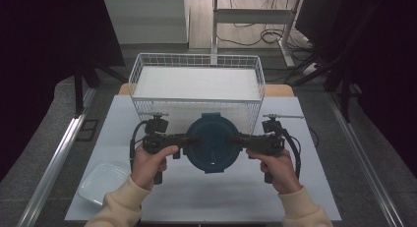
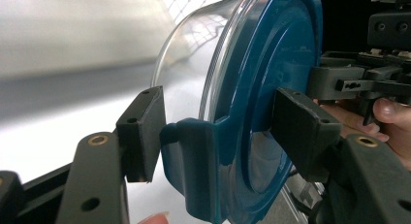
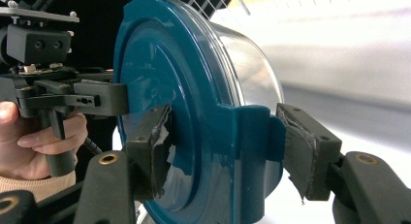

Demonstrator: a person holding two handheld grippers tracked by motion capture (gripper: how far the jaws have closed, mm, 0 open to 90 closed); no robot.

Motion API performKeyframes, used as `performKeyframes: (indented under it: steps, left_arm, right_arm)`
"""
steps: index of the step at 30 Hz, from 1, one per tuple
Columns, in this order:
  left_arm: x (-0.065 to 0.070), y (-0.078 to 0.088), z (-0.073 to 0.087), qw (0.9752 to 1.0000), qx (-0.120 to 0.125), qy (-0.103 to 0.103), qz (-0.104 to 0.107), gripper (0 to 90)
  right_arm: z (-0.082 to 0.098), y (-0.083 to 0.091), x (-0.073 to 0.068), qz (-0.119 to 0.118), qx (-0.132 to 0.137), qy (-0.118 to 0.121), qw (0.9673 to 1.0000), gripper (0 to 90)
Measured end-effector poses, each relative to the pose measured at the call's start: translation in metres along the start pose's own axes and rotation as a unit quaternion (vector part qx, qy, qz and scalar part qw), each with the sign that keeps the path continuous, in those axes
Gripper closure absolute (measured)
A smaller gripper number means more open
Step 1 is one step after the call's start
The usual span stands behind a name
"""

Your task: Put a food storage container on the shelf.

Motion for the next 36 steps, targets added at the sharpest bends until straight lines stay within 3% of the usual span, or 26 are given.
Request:
performKeyframes:
  steps: [5, 15, 23, 30, 36]
  left_arm:
    - [0.0, 0.012, -0.02, 0.9999, 0.012, 0.002, 0.0, 37.8]
    - [-0.003, 0.03, -0.055, 0.9994, 0.033, -0.001, 0.007, 38.5]
    - [-0.003, 0.033, -0.079, 0.9991, 0.041, 0.001, 0.013, 38.4]
    - [-0.007, 0.031, -0.109, 0.9989, 0.043, 0.0, 0.017, 38.5]
    - [-0.01, 0.029, -0.126, 0.9985, 0.051, 0.006, 0.018, 38.3]
  right_arm:
    - [-0.027, -0.004, -0.014, -0.003, 0.006, 0.017, 0.9998, 40.2]
    - [-0.061, -0.009, -0.027, -0.009, 0.01, 0.033, 0.9994, 41.1]
    - [-0.082, -0.007, -0.031, -0.01, 0.016, 0.038, 0.9991, 41.8]
    - [-0.109, -0.009, -0.028, -0.011, 0.019, 0.038, 0.9991, 42.2]
    - [-0.127, -0.012, -0.025, -0.008, 0.019, 0.039, 0.999, 42.2]
Point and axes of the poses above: each handheld gripper's, and its own axes: y roughly backward along the jaws, z roughly out of its underside, x roughly to its right, the point moved 6 cm from there along -y, roughly forward along the jaws, and after that the axes turned 9 degrees about -z, right-handed, at the moved point
